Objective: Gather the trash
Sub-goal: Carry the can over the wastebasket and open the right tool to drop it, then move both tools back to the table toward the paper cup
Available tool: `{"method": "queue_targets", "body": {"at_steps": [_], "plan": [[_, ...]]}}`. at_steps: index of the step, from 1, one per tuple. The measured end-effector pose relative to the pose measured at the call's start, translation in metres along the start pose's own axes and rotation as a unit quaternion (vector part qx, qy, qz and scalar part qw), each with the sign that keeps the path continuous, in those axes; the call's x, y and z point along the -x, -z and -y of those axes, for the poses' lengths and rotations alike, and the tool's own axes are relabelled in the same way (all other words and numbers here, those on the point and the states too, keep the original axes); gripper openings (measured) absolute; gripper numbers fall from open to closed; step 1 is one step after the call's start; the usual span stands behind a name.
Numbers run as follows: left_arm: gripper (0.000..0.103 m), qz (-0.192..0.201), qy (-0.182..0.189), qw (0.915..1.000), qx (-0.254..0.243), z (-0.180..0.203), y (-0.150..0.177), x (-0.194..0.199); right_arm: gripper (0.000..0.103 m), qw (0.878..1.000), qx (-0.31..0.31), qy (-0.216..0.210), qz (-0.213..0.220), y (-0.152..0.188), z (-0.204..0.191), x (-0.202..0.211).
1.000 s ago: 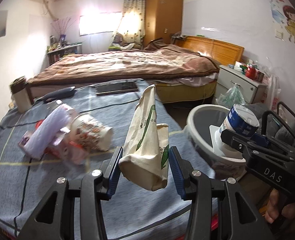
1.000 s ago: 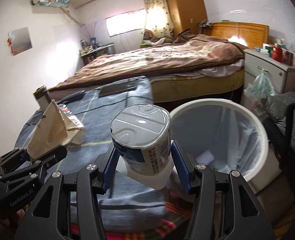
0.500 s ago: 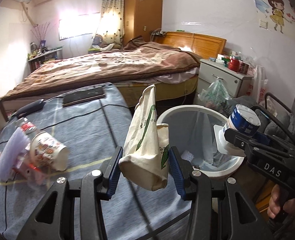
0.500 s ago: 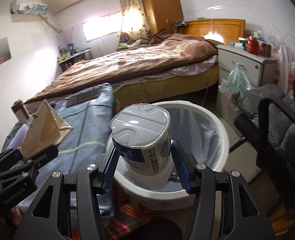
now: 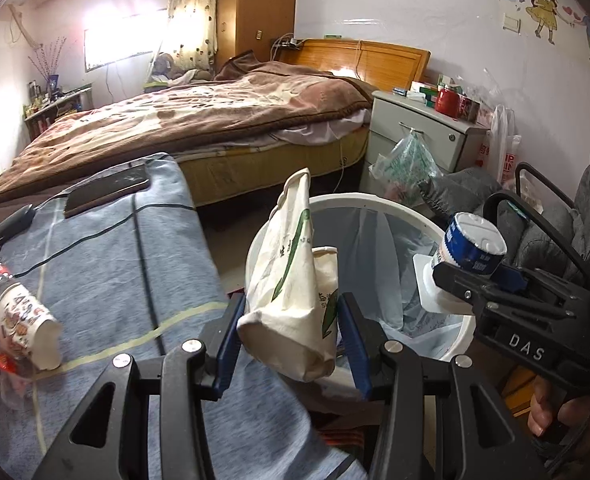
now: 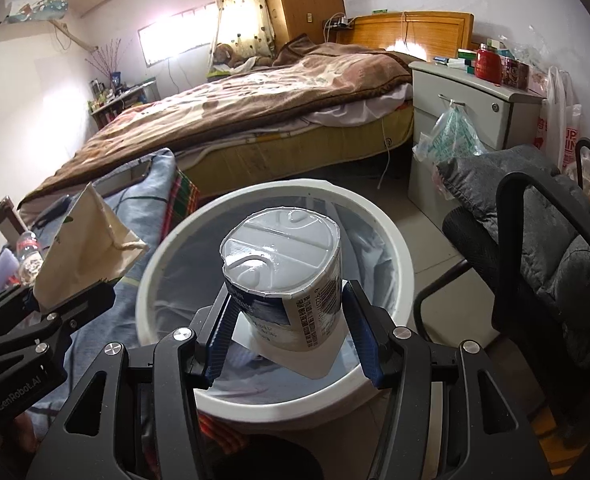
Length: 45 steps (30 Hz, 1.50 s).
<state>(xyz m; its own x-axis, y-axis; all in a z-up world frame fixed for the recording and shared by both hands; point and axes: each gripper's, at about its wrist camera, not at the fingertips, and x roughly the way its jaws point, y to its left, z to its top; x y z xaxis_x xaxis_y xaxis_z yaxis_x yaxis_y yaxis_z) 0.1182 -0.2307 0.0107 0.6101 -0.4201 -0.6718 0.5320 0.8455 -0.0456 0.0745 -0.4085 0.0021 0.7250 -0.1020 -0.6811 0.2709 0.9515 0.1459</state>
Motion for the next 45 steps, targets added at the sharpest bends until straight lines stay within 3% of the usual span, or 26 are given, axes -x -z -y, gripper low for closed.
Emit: {"method": "queue_targets", "body": {"at_steps": [6, 8, 13, 24, 45], "plan": [[0.05, -0.014, 0.003, 0.9999, -0.004, 0.007, -0.003, -0.013, 0.055, 1.0, 0.006, 0.0, -0.012, -0.002, 0.005, -0.007], [0.06, -0.016, -0.004, 0.9998, -0.008, 0.01, -0.004, -0.016, 0.056, 1.0, 0.006, 0.007, -0.015, -0.002, 0.007, -0.008], [0.067, -0.019, -0.001, 0.9998, 0.0, 0.007, -0.003, -0.015, 0.057, 1.0, -0.001, 0.007, -0.015, -0.001, 0.009, -0.007], [0.067, -0.008, -0.001, 0.9998, 0.017, -0.006, 0.003, 0.001, 0.061, 1.0, 0.002, 0.001, 0.005, 0.0, -0.001, 0.002], [0.067, 0.034, -0.047, 0.997, 0.051, -0.052, 0.025, 0.057, 0.061, 0.998, 0.036, -0.027, 0.038, 0.007, -0.049, 0.024]]}}
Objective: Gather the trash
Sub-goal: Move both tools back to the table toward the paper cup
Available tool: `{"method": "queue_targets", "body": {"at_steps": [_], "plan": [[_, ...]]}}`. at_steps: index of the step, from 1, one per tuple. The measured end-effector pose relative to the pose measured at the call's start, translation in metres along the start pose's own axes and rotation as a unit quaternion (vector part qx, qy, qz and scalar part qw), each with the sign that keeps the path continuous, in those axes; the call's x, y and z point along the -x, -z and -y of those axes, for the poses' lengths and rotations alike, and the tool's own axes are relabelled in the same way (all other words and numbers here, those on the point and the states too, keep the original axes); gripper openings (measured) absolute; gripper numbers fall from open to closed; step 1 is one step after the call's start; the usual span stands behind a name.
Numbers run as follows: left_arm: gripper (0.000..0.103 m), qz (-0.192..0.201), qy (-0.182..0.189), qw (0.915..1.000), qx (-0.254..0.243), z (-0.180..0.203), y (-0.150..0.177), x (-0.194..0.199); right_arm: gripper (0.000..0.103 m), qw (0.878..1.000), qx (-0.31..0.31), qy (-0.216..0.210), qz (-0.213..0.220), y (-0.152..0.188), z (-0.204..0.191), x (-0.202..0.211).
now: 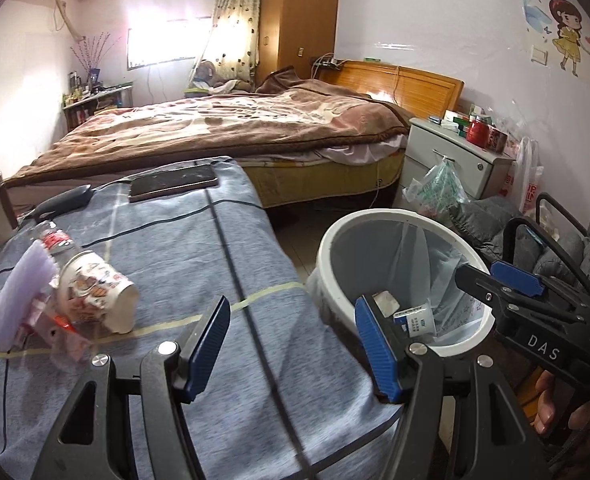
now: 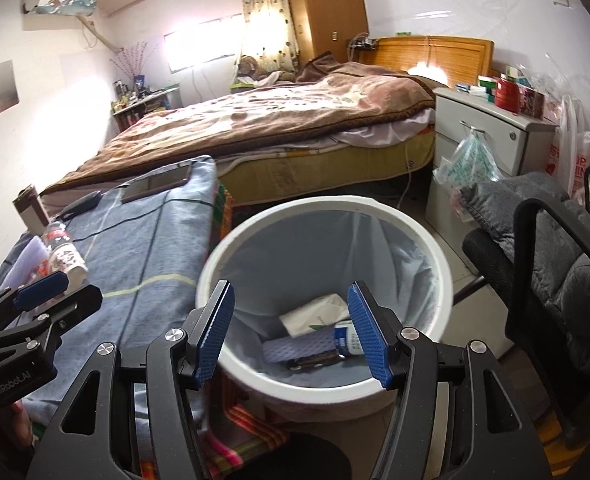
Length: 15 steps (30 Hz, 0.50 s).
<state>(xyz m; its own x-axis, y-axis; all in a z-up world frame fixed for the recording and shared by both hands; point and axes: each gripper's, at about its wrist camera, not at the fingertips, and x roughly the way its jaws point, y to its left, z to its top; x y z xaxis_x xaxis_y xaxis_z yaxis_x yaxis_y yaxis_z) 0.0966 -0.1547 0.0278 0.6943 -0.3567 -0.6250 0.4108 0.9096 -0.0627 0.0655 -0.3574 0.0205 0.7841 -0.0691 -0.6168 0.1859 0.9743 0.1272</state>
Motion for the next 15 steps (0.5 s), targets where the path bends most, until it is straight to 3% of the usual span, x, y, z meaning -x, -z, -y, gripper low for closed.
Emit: {"method": "queue_targets", "body": {"at_steps": [15], "plan": [[0.067, 0.014, -0.056, 0.9977, 0.036, -0.062, 0.021, 0.034, 0.061, 0.998, 0.044, -0.05, 0.01, 0.005, -0.056, 0.001]]}}
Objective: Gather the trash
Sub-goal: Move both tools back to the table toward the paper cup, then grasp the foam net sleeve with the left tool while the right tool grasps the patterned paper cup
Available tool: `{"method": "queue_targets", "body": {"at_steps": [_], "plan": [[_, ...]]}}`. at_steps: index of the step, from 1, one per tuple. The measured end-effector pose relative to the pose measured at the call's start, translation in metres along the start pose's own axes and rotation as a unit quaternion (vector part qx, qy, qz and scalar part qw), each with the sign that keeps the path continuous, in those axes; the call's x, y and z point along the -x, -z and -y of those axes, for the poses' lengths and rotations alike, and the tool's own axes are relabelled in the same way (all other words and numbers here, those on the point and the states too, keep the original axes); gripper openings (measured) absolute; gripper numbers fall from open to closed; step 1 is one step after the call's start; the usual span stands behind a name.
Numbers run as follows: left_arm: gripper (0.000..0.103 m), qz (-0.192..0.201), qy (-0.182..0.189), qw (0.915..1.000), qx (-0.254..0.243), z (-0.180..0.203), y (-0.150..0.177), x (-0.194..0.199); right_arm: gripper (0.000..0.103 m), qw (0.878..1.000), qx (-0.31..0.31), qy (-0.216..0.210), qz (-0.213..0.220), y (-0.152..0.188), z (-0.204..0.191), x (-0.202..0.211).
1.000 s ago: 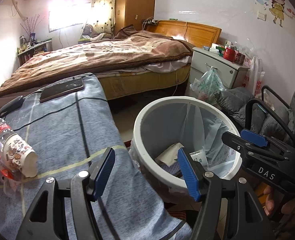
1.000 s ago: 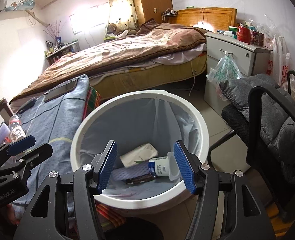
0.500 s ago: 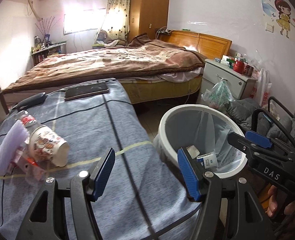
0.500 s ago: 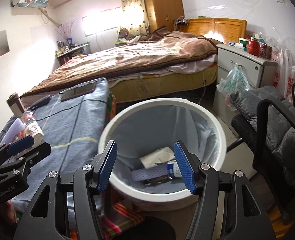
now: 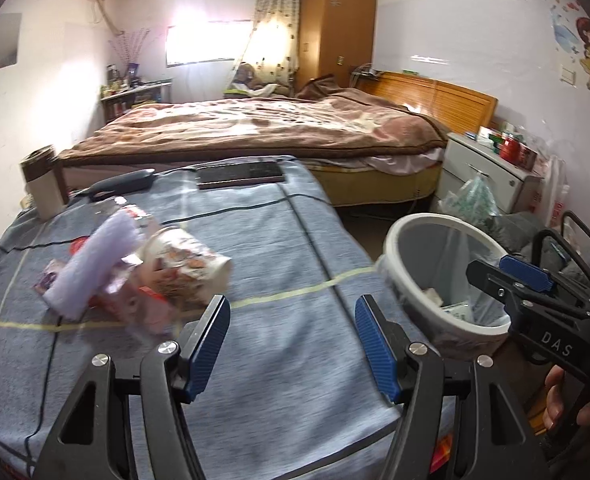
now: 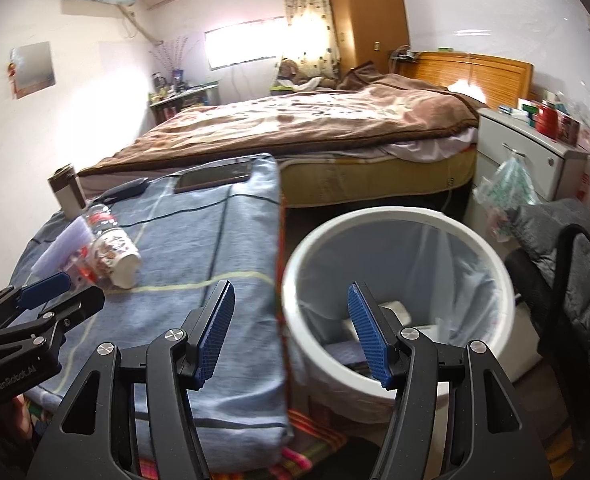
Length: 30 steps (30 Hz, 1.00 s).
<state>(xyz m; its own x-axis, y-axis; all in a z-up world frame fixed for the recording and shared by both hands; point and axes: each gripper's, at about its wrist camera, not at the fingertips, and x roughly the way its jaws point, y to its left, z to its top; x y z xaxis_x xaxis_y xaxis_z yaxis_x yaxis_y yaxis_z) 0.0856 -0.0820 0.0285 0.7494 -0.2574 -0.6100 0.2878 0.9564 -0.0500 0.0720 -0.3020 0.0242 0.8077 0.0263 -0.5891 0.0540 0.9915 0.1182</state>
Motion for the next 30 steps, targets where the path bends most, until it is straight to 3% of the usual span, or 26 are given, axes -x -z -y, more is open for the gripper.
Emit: {"method": "queue_targets", "body": {"at_steps": [19, 30], "plan": [[0.067, 0.006, -0.097, 0.9914, 0.088, -0.123, 0.016, 0.022, 0.061, 0.995, 0.065, -0.076, -0.026, -0.003, -0.08, -0.033], [0.067, -0.001, -0.093, 0.9919, 0.087, -0.152, -0.001, 0.007, 0.061, 0.988, 0.097, -0.113, -0.049, -0.015, -0.116, -0.063]]}}
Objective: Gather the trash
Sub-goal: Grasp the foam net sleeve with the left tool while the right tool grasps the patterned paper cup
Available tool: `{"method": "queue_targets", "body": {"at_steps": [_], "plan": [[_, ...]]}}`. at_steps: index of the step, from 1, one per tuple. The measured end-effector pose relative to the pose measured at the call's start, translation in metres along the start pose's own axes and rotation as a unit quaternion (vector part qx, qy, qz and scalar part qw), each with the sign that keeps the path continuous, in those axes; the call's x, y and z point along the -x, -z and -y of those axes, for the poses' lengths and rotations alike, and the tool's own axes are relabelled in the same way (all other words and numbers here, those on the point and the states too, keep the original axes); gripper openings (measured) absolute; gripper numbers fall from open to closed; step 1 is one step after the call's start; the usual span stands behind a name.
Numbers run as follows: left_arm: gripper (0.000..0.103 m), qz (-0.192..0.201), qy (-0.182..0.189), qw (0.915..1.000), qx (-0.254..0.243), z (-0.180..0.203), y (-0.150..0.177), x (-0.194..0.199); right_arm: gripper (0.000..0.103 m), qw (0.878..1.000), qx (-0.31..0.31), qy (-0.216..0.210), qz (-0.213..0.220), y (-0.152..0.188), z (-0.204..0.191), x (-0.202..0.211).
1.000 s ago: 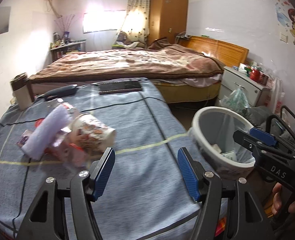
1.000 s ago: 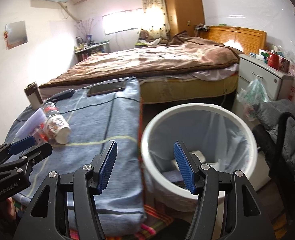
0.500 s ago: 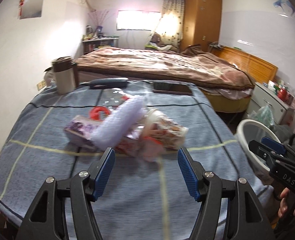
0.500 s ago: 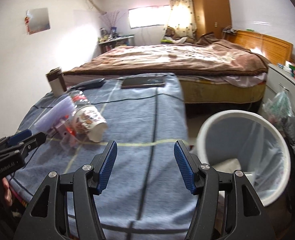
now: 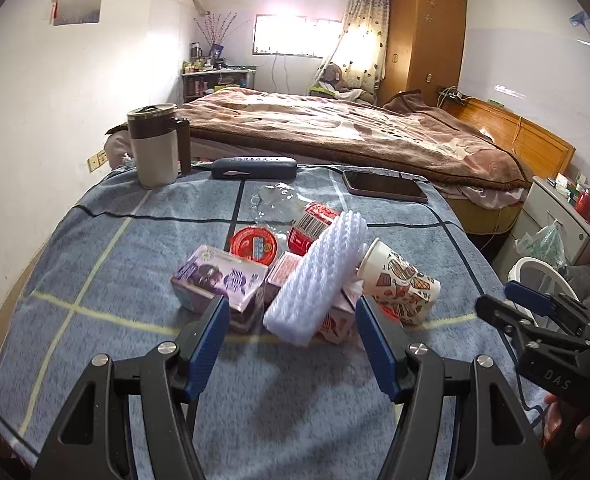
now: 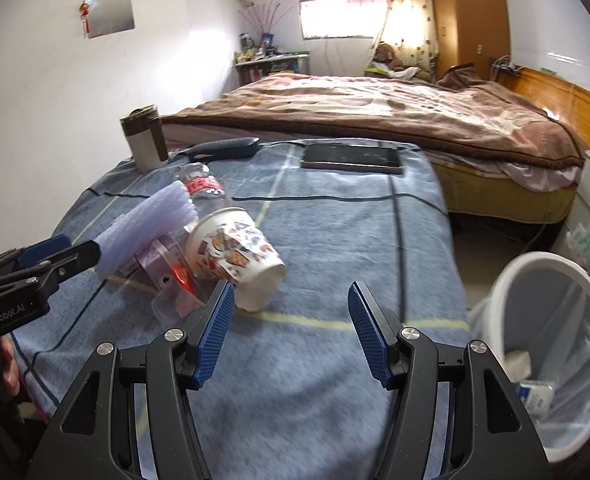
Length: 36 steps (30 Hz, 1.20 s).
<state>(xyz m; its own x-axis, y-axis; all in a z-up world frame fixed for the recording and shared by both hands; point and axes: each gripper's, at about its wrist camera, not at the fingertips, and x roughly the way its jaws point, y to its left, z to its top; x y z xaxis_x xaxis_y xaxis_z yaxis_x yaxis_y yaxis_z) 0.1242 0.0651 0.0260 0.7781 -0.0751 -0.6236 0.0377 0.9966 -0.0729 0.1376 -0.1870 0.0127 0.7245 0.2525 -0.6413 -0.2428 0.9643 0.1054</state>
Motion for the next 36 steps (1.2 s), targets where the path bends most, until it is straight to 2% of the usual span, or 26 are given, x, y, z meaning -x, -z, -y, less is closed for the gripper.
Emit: {"method": "queue_targets", "body": {"at_steps": [5, 10, 14, 22, 25, 36], "plan": [[0.067, -0.012, 0.015, 0.9998, -0.004, -0.002, -0.01, -0.015, 0.061, 0.999, -0.01, -0.037, -0.024, -0.01, -0.004, -0.024], [0.067, -0.022, 0.032, 0.9993, 0.002, -0.004, -0.016, -0.027, 0.061, 0.997, -0.009, -0.069, -0.032, -0.016, -0.008, -0.035], [0.067, -0.046, 0.033, 0.9984, -0.002, -0.003, -0.018, -0.04, 0.061, 0.996, 0.01, -0.074, -0.05, -0.02, -0.016, -0.049], [0.067, -0.061, 0.024, 0.9978, -0.01, 0.0, -0.017, -0.054, 0.064, 0.994, 0.04, -0.075, -0.075, -0.02, -0.025, -0.065], [0.067, -0.061, 0.035, 0.9975, 0.002, -0.004, -0.018, -0.054, 0.064, 0.993, 0.035, -0.079, -0.077, -0.021, -0.022, -0.067], [0.049, -0.058, 0.047, 0.9972, 0.004, -0.001, -0.02, -0.053, 0.063, 0.991, -0.002, -0.101, -0.085, -0.019, -0.014, -0.071]]}}
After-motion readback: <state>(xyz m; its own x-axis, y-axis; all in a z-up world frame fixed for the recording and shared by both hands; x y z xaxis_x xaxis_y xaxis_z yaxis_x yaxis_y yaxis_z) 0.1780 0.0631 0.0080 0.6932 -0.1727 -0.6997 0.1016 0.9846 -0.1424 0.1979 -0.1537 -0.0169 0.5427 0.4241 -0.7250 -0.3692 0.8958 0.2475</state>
